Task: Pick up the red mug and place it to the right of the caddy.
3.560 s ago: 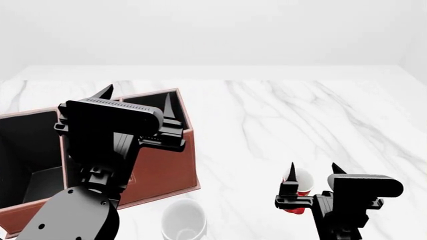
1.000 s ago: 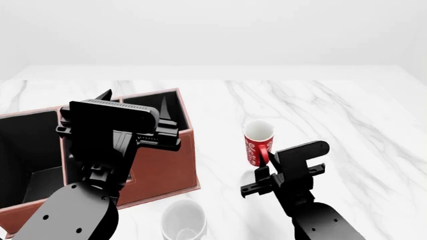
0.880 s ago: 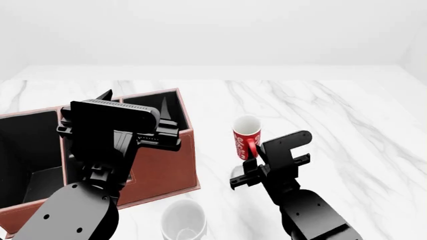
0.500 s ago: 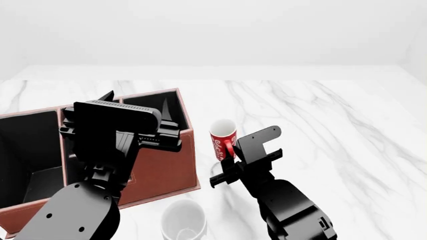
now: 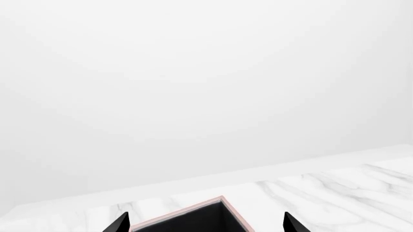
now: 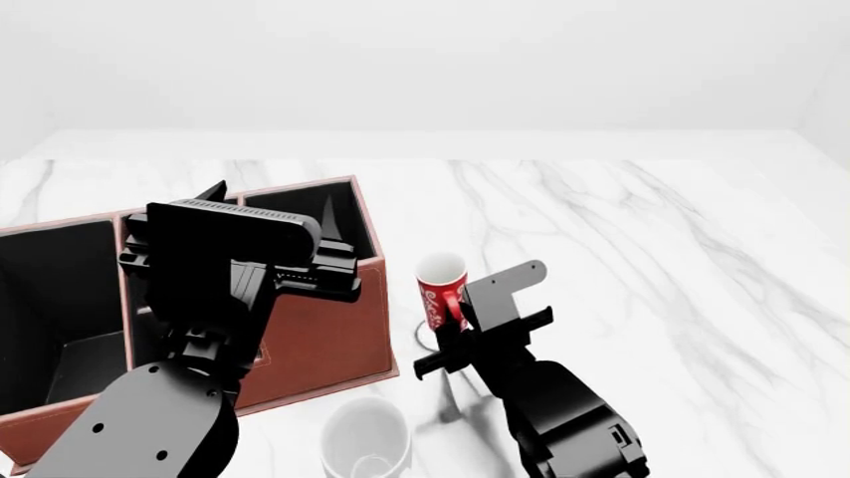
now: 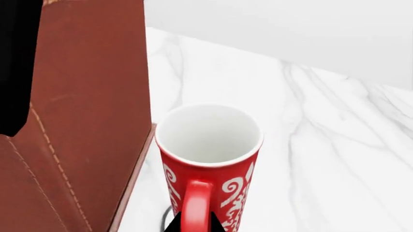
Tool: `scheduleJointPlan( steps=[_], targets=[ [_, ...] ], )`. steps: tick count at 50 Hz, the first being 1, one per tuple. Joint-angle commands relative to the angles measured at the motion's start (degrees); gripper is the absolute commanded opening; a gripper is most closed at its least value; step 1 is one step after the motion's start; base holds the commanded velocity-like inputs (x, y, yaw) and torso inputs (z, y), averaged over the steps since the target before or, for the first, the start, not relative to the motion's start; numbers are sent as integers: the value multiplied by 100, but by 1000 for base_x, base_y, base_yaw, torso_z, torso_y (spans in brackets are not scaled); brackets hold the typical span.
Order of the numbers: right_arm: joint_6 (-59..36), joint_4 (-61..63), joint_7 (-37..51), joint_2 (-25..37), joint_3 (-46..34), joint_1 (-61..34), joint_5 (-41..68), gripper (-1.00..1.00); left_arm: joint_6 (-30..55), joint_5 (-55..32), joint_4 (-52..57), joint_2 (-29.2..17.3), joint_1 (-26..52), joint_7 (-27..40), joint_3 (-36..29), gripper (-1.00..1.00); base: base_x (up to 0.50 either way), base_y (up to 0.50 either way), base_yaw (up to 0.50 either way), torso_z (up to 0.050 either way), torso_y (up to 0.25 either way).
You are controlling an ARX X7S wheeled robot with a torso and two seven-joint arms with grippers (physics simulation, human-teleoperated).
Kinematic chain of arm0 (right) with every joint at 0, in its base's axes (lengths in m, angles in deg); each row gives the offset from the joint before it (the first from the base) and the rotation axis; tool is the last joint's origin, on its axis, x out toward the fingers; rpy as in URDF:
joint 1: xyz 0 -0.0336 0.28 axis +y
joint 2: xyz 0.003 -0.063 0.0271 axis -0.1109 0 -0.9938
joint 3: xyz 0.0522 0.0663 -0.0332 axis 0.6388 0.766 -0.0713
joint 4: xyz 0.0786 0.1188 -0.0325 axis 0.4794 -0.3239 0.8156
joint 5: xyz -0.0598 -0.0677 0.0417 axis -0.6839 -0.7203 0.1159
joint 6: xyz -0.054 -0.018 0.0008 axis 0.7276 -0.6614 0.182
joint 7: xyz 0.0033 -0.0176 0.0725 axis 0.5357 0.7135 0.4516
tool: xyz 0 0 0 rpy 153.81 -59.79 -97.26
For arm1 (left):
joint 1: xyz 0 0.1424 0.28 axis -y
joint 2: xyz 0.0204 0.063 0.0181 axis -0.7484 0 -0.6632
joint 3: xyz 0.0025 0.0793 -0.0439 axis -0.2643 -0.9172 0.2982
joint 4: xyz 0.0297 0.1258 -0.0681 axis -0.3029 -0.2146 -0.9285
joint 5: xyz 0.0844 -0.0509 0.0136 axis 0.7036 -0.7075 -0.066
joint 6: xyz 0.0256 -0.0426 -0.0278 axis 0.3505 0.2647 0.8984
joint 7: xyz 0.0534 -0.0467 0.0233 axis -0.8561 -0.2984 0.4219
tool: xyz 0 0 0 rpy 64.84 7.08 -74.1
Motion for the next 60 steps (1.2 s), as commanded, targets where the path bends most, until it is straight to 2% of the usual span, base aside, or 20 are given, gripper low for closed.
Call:
scheduleJointPlan(
  steps=[1,31,32,54,60],
  targets=[
    [80,-238,-38,-33,-27,-92,-39,-100,-32,-32,-26,-18,-9,24,4,100,0,0,0,0,0],
    [312,-829,3,-80,-203,-210,-32,-100,-131,-106,-90,-78,-56,80,-6,100,0,0,0,0,0],
    [293,-829,-2,-77,-212,-213,-26,100,-131,-109,-84,-80,-55,83,-8,100,0,0,0,0,0],
    [186,-688,64,5,-296,-190,54,100,-154,-166,-100,-114,-60,138,-10,100,0,0,0,0,0],
    [-387,328,302,327,-203,178,199,100,-178,-180,-109,-130,-83,150,2,100,0,0,0,0,0]
  ],
)
